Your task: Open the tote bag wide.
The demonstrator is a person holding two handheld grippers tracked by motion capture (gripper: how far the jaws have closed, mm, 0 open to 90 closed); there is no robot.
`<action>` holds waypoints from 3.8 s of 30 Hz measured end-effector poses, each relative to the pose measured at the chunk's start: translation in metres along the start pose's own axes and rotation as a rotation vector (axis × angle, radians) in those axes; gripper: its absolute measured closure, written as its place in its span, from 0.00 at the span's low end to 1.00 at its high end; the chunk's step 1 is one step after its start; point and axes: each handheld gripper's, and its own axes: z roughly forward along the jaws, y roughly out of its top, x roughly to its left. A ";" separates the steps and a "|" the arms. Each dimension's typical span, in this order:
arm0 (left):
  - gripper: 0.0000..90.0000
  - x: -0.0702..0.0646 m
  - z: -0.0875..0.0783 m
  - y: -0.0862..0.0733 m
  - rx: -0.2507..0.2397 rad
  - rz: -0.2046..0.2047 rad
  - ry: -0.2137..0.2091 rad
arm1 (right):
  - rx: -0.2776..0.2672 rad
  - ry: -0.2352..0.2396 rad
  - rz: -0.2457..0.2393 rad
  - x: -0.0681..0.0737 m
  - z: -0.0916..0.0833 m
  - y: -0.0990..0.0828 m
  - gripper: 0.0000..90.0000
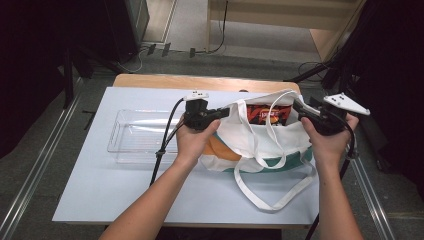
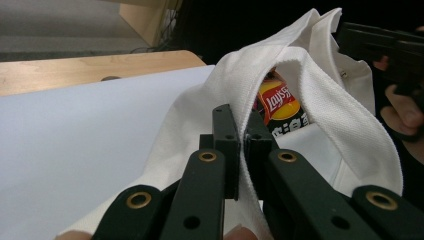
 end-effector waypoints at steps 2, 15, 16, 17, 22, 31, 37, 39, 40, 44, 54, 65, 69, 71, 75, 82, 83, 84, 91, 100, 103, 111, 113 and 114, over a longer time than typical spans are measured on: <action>0.99 0.000 0.000 0.000 0.000 0.003 0.001 | -0.017 -0.001 -0.005 0.004 -0.011 -0.006 0.47; 0.99 -0.007 -0.001 0.000 0.000 0.033 -0.004 | 0.173 0.104 -0.077 0.034 -0.003 -0.042 0.34; 0.99 -0.006 -0.001 0.000 0.000 0.037 -0.002 | 0.180 0.105 -0.077 0.034 -0.002 -0.042 0.34; 0.99 -0.006 -0.001 0.000 0.000 0.038 -0.003 | 0.194 0.109 -0.085 0.034 0.000 -0.043 0.33; 0.99 -0.005 -0.001 -0.001 -0.001 0.033 -0.003 | 0.206 0.095 -0.141 0.039 0.000 -0.049 0.56; 0.99 -0.004 -0.004 0.002 -0.015 0.028 0.011 | 0.178 0.093 -0.157 0.037 -0.020 -0.065 0.97; 0.99 -0.001 -0.005 0.004 -0.022 0.029 0.057 | 0.154 0.121 -0.147 0.035 -0.037 -0.078 0.99; 0.99 0.001 -0.005 0.006 -0.018 0.024 0.075 | 0.158 0.133 -0.146 0.035 -0.044 -0.084 0.99; 0.99 0.004 -0.004 0.007 -0.017 0.021 0.088 | 0.159 0.134 -0.148 0.035 -0.045 -0.085 0.99; 0.99 0.013 -0.001 0.009 -0.009 0.003 0.138 | 0.181 0.150 -0.159 0.034 -0.056 -0.095 0.99; 0.99 0.020 0.014 -0.002 0.051 -0.034 0.152 | 0.248 0.159 -0.154 0.030 -0.067 -0.117 0.99; 0.99 0.018 0.020 -0.009 0.108 -0.007 0.119 | 0.181 0.177 -0.155 0.035 -0.073 -0.107 0.79; 0.99 0.014 0.020 -0.010 0.108 0.004 0.106 | 0.104 0.173 -0.164 0.039 -0.079 -0.089 0.76; 0.99 0.012 0.019 -0.010 0.104 0.005 0.099 | 0.074 0.184 -0.152 0.041 -0.079 -0.077 0.74; 0.99 0.011 0.017 -0.009 0.092 0.004 0.094 | 0.061 0.278 -0.128 0.057 -0.072 -0.063 0.62; 0.99 0.010 0.015 -0.009 0.086 0.012 0.088 | 0.139 0.305 -0.125 0.091 -0.055 -0.081 0.35; 0.99 0.009 0.015 -0.009 0.081 0.011 0.086 | 0.158 0.278 -0.127 0.096 -0.053 -0.084 0.27; 0.99 0.009 0.015 -0.009 0.083 0.015 0.086 | 0.168 0.265 -0.126 0.099 -0.052 -0.086 0.23; 0.99 0.007 0.015 -0.009 0.077 0.016 0.087 | 0.181 0.298 -0.075 0.114 -0.050 -0.090 0.16; 0.99 0.006 0.015 -0.009 0.069 0.015 0.088 | 0.207 0.202 -0.166 0.127 -0.048 -0.103 0.30; 0.99 0.006 0.015 -0.009 0.067 0.013 0.086 | 0.202 0.228 -0.170 0.125 -0.049 -0.104 0.51; 0.99 0.007 0.014 -0.009 0.065 0.014 0.083 | 0.178 0.278 -0.148 0.112 -0.055 -0.101 0.69; 0.99 0.007 0.014 -0.010 0.065 0.016 0.082 | 0.181 0.267 -0.150 0.108 -0.056 -0.102 0.76; 0.99 0.007 0.014 -0.010 0.064 0.016 0.080 | 0.182 0.261 -0.149 0.106 -0.056 -0.103 0.79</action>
